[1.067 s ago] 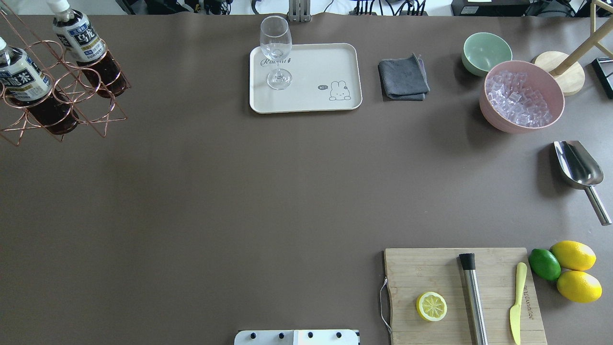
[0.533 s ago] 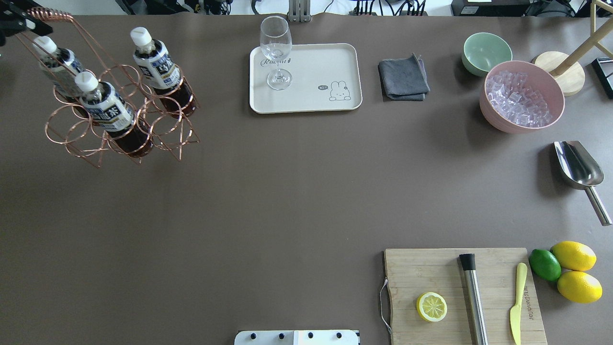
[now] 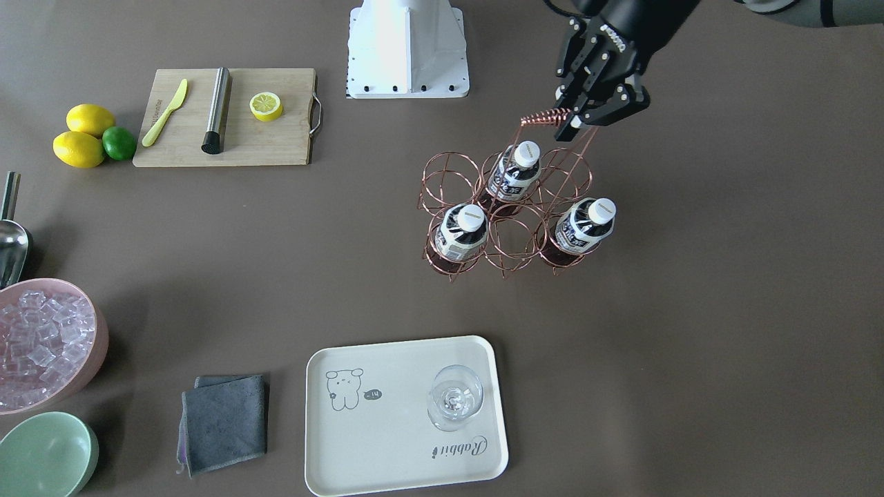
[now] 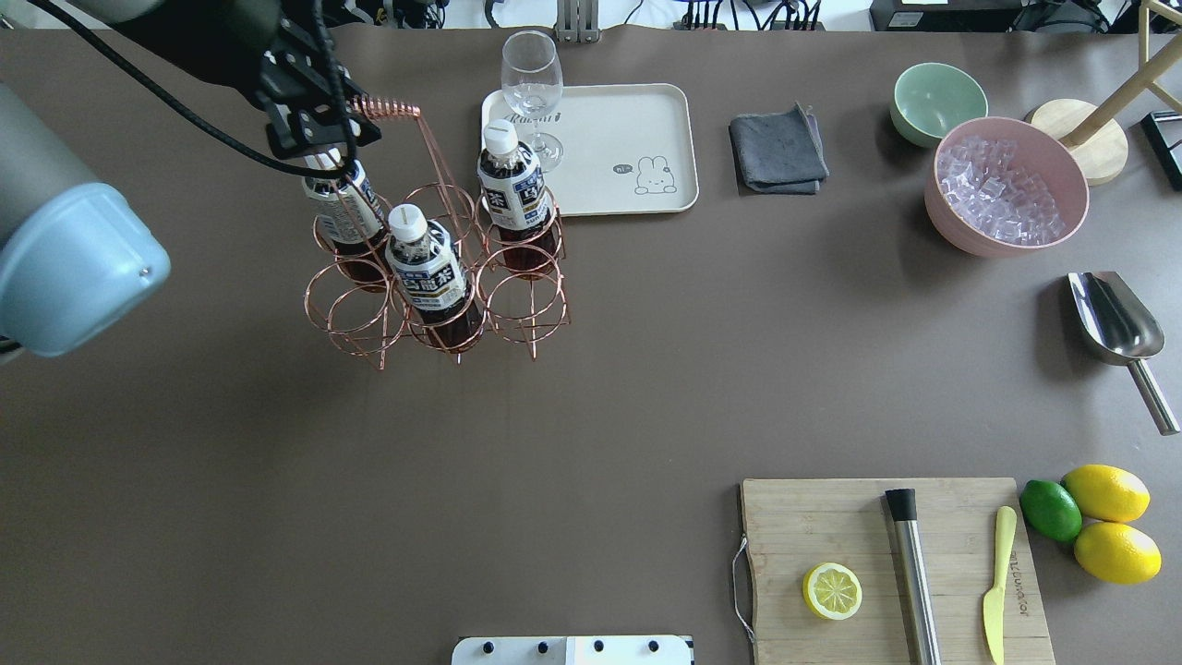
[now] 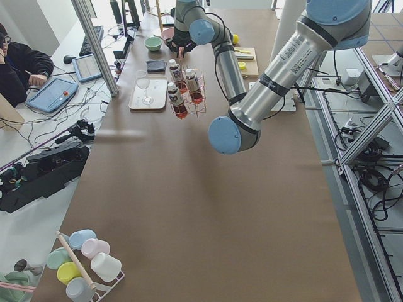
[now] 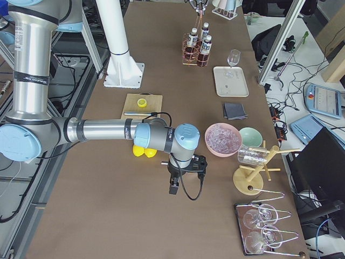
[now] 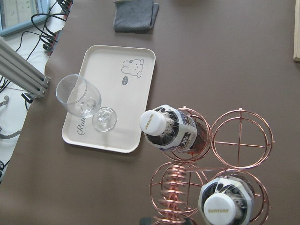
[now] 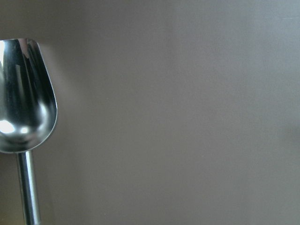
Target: Take tea from basket to plate
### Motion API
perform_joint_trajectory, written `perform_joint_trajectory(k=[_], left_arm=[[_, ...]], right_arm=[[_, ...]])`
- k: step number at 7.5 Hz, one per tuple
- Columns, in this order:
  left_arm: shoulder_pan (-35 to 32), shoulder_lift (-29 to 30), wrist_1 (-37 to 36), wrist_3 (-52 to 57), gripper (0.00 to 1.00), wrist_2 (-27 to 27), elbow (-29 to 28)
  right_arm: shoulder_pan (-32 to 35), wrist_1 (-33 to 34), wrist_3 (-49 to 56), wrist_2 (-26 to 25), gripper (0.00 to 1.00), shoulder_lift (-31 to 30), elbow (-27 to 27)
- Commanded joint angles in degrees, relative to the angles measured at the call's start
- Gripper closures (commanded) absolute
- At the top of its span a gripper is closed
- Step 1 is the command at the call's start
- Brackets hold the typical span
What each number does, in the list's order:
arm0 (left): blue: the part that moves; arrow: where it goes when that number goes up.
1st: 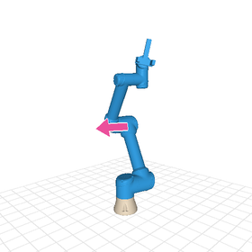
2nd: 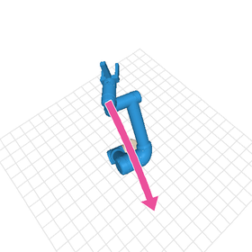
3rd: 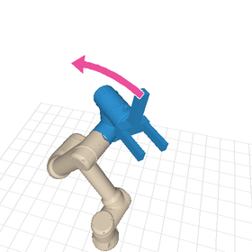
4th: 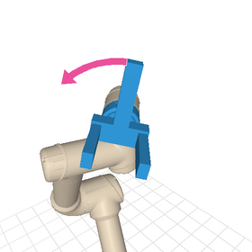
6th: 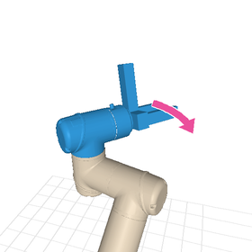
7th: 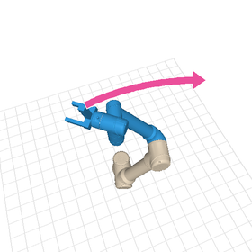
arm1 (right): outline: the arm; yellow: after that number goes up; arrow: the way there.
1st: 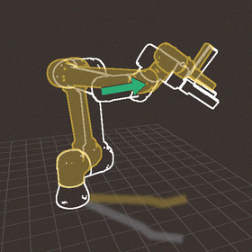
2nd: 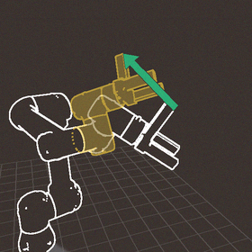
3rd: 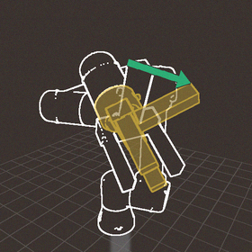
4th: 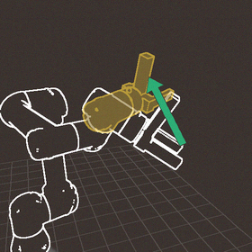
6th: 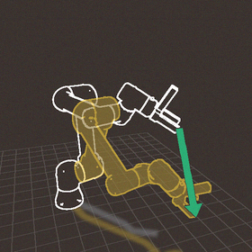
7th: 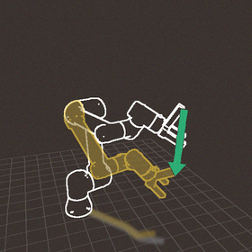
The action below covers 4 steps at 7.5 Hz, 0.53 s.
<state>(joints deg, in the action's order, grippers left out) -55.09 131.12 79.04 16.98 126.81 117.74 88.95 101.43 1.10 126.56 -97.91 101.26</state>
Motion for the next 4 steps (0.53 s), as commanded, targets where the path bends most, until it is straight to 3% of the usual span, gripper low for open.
perform_joint_trajectory(k=[1, 4], left_arm=[[8.84, 6.50, 2.77, -5.47, 1.00, -5.17, -3.73], [11.22, 9.93, 3.83, -5.81, 1.00, -5.26, -8.21]], right_arm=[[0.00, 0.00, 0.05, 0.00, 0.00, 0.00, -0.01], [0.00, 0.00, -0.04, -0.09, 0.00, -0.17, -0.01]])
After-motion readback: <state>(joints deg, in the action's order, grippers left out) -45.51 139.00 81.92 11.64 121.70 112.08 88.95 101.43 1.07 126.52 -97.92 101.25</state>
